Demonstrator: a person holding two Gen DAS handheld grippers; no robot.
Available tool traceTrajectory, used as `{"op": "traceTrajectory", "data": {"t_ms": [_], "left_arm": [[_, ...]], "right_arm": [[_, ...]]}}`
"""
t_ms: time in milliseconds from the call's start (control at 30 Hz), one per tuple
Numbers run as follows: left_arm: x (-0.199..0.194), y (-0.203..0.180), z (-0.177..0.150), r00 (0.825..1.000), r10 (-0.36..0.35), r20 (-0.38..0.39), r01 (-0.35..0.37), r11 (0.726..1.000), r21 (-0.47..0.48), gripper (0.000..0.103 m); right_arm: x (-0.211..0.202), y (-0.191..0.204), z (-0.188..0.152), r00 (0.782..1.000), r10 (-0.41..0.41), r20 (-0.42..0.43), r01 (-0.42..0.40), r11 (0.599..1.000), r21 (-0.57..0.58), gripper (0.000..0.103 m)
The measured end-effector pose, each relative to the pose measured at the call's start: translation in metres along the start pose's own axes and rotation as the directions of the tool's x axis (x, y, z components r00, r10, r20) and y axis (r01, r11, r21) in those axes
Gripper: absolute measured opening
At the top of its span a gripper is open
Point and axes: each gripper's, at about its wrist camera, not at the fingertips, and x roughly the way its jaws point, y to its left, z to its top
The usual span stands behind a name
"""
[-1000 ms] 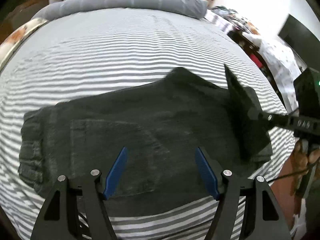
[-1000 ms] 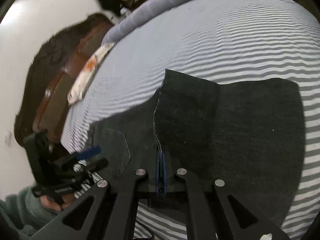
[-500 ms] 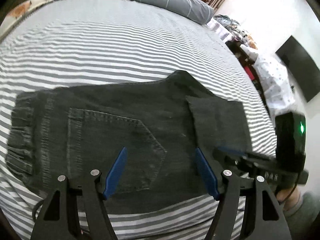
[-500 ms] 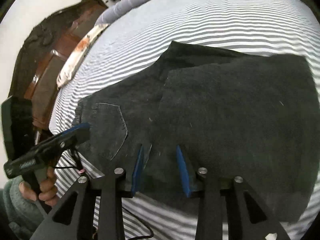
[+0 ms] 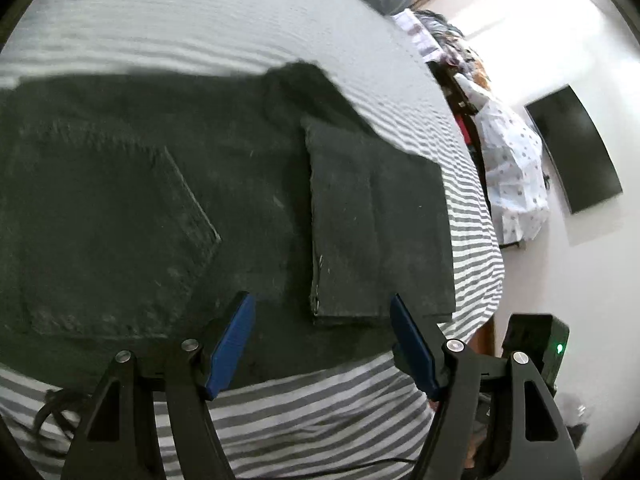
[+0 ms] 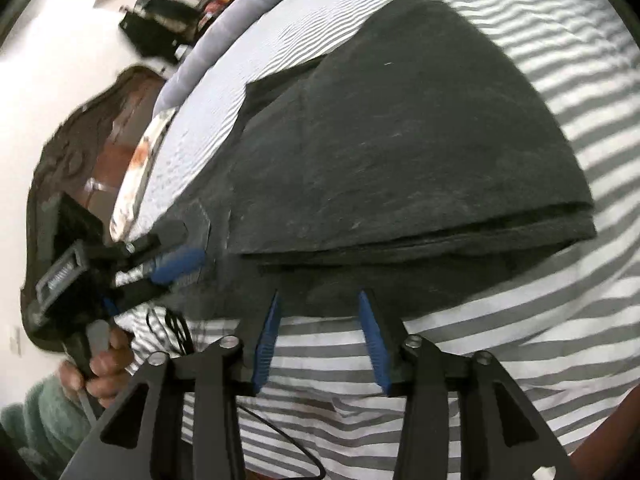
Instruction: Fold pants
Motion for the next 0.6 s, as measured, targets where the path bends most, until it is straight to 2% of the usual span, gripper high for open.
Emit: {"op": "traceTrajectory", "data": {"t_ms": [267,433,500,567,600], "left_arm": [[0.027,0.010,0.000,0.999,-0.022,-0.045,0.016,0.992,-0.123,0.071],[0.035,-0.001,0.001,0.998,-0.024,-0.055,0.017,0.993,-0.119,0.071],[0.035,-0.003,-0.001,0.998,-0.047,-0.050,0.041,0.992,-0.120,0.064],[0.038,-0.005,-0.002,0.996,-0.070,-0.059,0.063,0.991,-0.114,0.045],[0.041,-0.007,-0.003,0.995,-0.069,-0.071,0.061,0.992,-0.110,0.043]], "right_arm": [[0.002,-0.024,-0.001,0.996,0.069,0.053,-0.074,0.991,0.107,0.043],[0.003,-0.031,-0.002,0.993,0.089,0.073,-0.098,0.986,0.131,0.044],[0.002,-0.033,-0.002,0.993,0.089,0.082,-0.099,0.987,0.129,0.044],[0.000,-0.035,-0.002,0.991,0.095,0.090,-0.107,0.985,0.136,0.044],[0.002,-0.034,-0.001,0.991,0.095,0.093,-0.108,0.985,0.138,0.044]]}}
